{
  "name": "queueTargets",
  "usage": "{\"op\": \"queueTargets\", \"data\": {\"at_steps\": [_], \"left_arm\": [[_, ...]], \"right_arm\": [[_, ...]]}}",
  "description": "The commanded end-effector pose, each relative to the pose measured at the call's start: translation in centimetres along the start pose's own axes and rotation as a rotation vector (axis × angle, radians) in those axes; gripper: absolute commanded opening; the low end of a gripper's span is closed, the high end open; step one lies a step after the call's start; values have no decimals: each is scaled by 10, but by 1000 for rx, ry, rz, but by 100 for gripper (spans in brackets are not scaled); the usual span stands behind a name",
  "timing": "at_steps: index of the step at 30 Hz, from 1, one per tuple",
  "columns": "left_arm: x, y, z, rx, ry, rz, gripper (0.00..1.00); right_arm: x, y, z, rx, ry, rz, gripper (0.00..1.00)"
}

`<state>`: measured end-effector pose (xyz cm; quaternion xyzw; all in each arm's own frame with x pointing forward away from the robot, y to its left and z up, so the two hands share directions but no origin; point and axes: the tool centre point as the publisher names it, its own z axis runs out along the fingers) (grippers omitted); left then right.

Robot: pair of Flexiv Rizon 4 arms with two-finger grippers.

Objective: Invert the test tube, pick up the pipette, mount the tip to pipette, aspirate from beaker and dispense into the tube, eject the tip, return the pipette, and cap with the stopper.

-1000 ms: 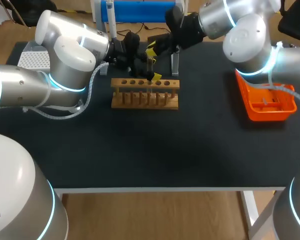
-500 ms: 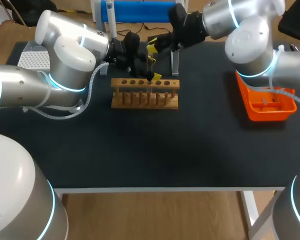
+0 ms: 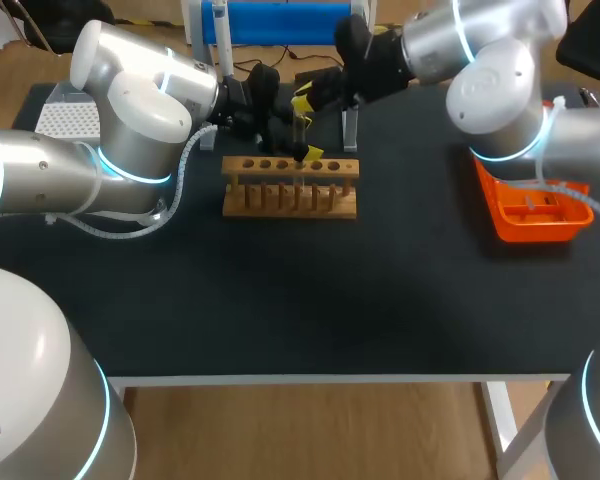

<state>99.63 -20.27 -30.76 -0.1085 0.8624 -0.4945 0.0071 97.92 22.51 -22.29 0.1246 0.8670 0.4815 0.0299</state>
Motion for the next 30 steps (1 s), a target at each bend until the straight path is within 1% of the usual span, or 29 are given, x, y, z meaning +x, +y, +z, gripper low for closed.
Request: {"op": "queueTargets", "data": {"at_steps": [1, 9, 21, 30], "left_arm": [[0, 0, 0, -1, -1, -1, 100], [0, 0, 0, -1, -1, -1, 100], [0, 0, 0, -1, -1, -1, 100], [0, 0, 0, -1, -1, -1, 100]], "right_arm": [[-2, -2, 2, 8, -2, -1, 0], [-2, -5, 1, 16, -5, -2, 0], [-4, 6, -4, -1, -12, -18, 0], [-5, 3, -1, 10, -14, -22, 0]]}}
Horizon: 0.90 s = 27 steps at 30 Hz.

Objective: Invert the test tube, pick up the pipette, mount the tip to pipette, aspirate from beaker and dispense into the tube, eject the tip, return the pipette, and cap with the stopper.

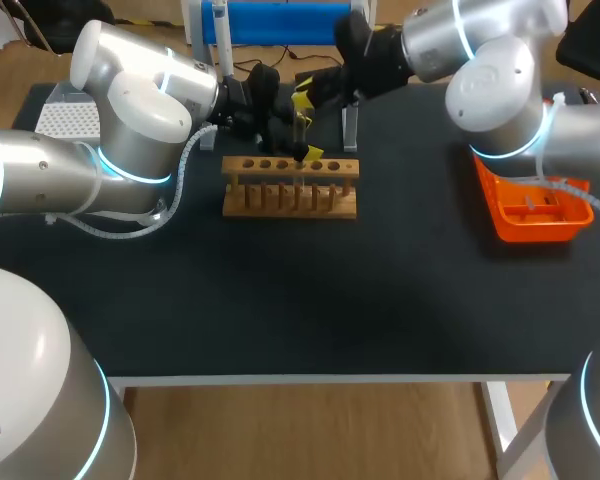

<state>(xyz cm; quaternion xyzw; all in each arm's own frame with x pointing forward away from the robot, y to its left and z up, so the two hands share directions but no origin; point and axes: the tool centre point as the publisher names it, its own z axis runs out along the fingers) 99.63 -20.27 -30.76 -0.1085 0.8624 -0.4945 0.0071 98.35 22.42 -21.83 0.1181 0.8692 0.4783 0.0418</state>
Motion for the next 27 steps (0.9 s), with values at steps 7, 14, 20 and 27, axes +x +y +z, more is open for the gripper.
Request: {"op": "queueTargets", "data": {"at_steps": [7, 14, 20, 27], "left_arm": [[0, 0, 0, -1, -1, -1, 100], [0, 0, 0, -1, -1, -1, 100], [0, 0, 0, -1, -1, -1, 100], [0, 0, 0, -1, -1, -1, 100]], "right_arm": [[-1, -6, 4, 16, 0, 2, 0], [1, -9, 5, 23, 3, 3, 0], [2, -13, 6, 23, 7, 9, 0], [3, -17, 8, 37, 5, 2, 0]]}}
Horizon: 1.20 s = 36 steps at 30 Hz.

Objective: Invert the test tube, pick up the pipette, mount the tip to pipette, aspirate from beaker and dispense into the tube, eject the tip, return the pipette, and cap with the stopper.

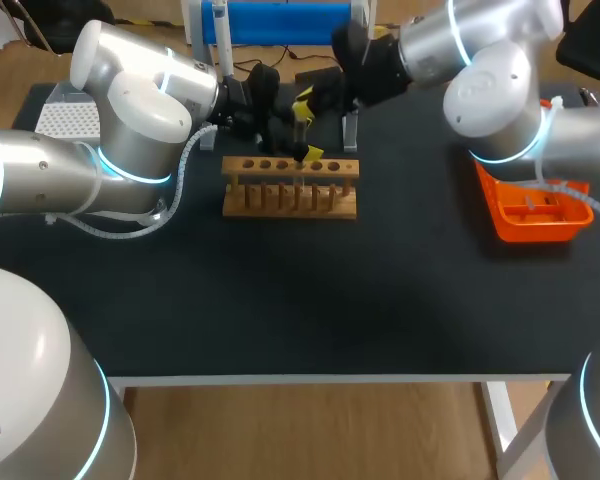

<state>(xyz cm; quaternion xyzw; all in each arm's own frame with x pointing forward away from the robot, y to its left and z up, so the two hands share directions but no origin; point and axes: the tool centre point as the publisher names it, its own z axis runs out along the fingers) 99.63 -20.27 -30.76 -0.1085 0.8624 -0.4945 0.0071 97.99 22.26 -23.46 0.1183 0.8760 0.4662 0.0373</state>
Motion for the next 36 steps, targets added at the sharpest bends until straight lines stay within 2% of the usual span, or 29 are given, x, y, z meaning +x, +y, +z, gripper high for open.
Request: {"op": "queueTargets", "data": {"at_steps": [1, 9, 10, 11, 31, 36], "left_arm": [[0, 0, 0, -1, -1, -1, 100], [0, 0, 0, -1, -1, -1, 100], [0, 0, 0, -1, -1, -1, 100], [0, 0, 0, -1, -1, -1, 100], [0, 0, 0, -1, -1, -1, 100], [0, 0, 0, -1, -1, -1, 100]], "right_arm": [[1, -3, 2, 8, 2, 1, 0], [3, -10, 4, 26, 0, 0, 0], [4, -10, 4, 24, -5, 4, 30], [4, -10, 4, 23, -6, 6, 100], [11, 9, -22, -161, 13, -61, 100], [15, 15, -29, -241, 56, -85, 100]]}}
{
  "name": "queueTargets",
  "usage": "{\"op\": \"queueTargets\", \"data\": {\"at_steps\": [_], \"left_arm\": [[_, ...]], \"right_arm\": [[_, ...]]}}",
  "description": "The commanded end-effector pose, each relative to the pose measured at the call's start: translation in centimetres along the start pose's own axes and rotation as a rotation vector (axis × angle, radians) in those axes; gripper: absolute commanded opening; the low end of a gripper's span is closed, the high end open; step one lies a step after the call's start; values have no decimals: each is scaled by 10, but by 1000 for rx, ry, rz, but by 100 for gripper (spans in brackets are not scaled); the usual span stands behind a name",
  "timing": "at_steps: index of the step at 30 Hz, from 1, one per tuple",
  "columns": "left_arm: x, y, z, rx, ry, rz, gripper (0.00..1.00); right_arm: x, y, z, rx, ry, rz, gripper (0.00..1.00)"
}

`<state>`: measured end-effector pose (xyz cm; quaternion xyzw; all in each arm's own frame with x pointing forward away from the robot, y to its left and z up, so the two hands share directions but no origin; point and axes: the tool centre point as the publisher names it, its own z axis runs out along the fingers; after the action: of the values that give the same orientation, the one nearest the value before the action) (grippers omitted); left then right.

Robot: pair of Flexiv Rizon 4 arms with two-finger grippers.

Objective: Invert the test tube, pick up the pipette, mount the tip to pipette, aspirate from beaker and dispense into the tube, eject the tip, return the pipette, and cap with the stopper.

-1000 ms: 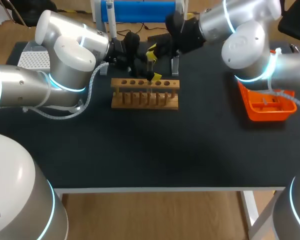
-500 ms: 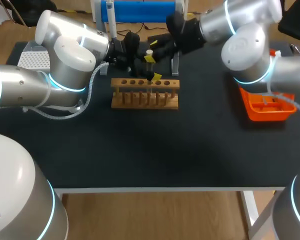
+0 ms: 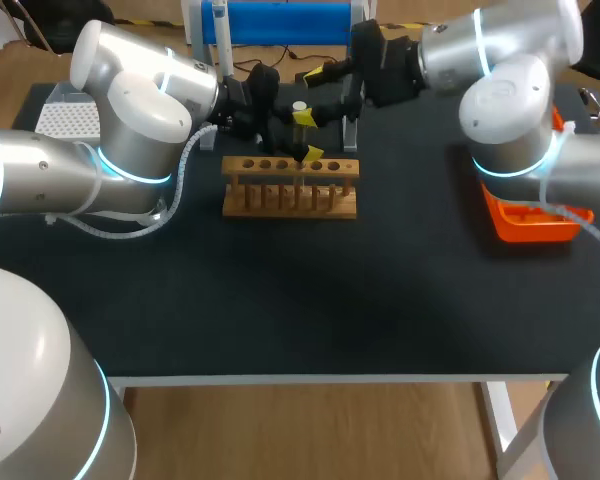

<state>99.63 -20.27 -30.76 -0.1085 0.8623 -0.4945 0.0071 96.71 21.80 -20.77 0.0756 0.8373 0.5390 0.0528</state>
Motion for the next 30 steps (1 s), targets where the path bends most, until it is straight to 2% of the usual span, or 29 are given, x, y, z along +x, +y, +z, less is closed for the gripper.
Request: {"op": "queueTargets", "data": {"at_steps": [1, 6, 7, 8, 10, 11, 12, 16, 30], "left_arm": [[0, 0, 0, -1, -1, -1, 100], [0, 0, 0, -1, -1, -1, 100], [0, 0, 0, -1, -1, -1, 100], [0, 0, 0, -1, -1, -1, 100], [0, 0, 0, -1, -1, -1, 100], [0, 0, 0, -1, -1, -1, 100], [0, 0, 0, -1, -1, -1, 100], [0, 0, 0, -1, -1, -1, 100], [0, 0, 0, -1, -1, -1, 100]], "right_arm": [[2, 0, -9, -83, 29, -10, 100], [1, 4, -12, -149, 72, -6, 100], [0, 4, -13, -158, 78, -14, 84], [0, 5, -13, -162, 81, -19, 47], [1, 6, -13, -189, 97, -26, 25], [1, 7, -12, -201, 105, -24, 9], [1, 7, -12, -214, 113, -26, 0], [3, 11, -11, -257, 153, -50, 0], [2, 15, -7, -355, 201, -83, 0]]}}
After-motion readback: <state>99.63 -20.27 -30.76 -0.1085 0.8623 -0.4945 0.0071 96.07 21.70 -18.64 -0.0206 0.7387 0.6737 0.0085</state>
